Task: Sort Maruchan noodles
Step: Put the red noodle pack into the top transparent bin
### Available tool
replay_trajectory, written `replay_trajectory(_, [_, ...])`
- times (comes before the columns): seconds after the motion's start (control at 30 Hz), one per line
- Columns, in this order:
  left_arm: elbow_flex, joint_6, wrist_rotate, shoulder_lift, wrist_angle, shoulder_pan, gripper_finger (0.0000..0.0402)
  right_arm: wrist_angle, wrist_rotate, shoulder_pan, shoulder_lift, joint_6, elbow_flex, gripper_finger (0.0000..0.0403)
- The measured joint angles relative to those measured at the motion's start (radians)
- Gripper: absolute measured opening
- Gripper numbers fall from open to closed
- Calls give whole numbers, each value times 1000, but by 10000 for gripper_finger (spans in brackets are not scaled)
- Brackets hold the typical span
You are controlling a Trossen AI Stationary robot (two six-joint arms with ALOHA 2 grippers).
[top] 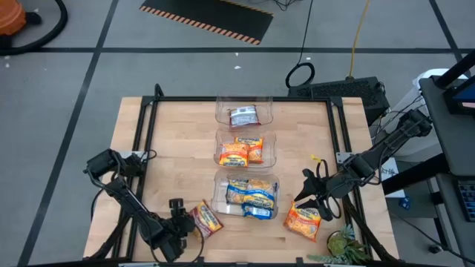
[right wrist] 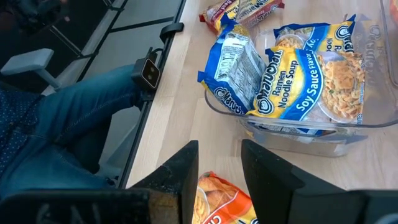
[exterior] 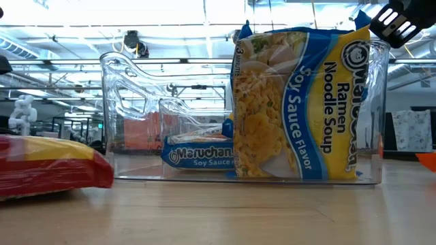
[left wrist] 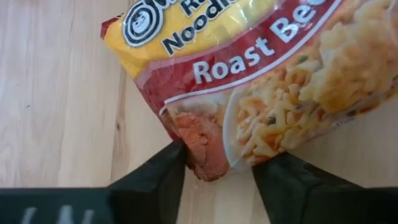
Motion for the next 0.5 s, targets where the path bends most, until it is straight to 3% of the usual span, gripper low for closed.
replay_trajectory(0.27, [-1,-40,0,2,-5,5,104,0,0,0,0,-1,0,116])
replay_trajectory(0.5, [-4,-56,-4,2,-120,10,90,0,0,0,0,-7,0,116])
